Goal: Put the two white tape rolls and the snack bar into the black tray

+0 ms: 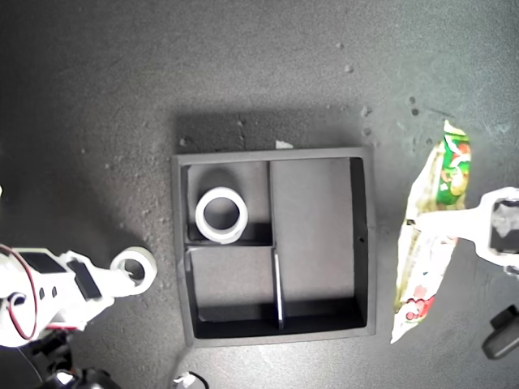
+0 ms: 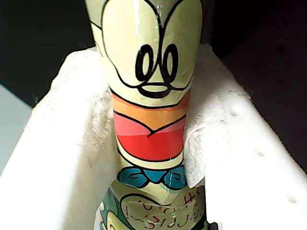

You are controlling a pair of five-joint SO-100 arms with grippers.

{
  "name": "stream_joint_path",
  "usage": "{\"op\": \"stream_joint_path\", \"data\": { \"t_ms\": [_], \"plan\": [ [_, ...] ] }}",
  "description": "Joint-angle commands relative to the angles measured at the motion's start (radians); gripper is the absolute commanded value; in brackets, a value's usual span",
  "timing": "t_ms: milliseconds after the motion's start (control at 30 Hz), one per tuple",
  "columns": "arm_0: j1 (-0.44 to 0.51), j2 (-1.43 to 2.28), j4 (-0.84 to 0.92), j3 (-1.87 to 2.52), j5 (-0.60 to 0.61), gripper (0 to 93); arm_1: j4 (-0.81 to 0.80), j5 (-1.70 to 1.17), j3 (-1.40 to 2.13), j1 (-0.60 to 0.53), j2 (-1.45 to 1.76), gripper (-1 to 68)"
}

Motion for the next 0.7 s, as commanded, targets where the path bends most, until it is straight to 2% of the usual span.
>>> {"op": "stream_joint_path", "data": {
  "t_ms": [0,300,533,667],
  "plan": [
    [0.000,-0.021,-0.049,0.003,-0.015,6.9,-0.009,-0.086,-0.155,0.006,-0.092,-0.4],
    [-0.015,-0.120,-0.137,0.023,-0.008,8.6,0.109,-0.156,-0.503,0.002,-0.445,-0.4],
    [-0.034,-0.256,-0.186,0.006,-0.012,9.2,0.008,-0.135,-0.479,0.021,-0.517,0.4],
    [-0.041,-0.307,-0.186,-0.014,-0.018,5.9,-0.032,-0.126,-0.454,0.028,-0.523,1.3]
  ]
}}
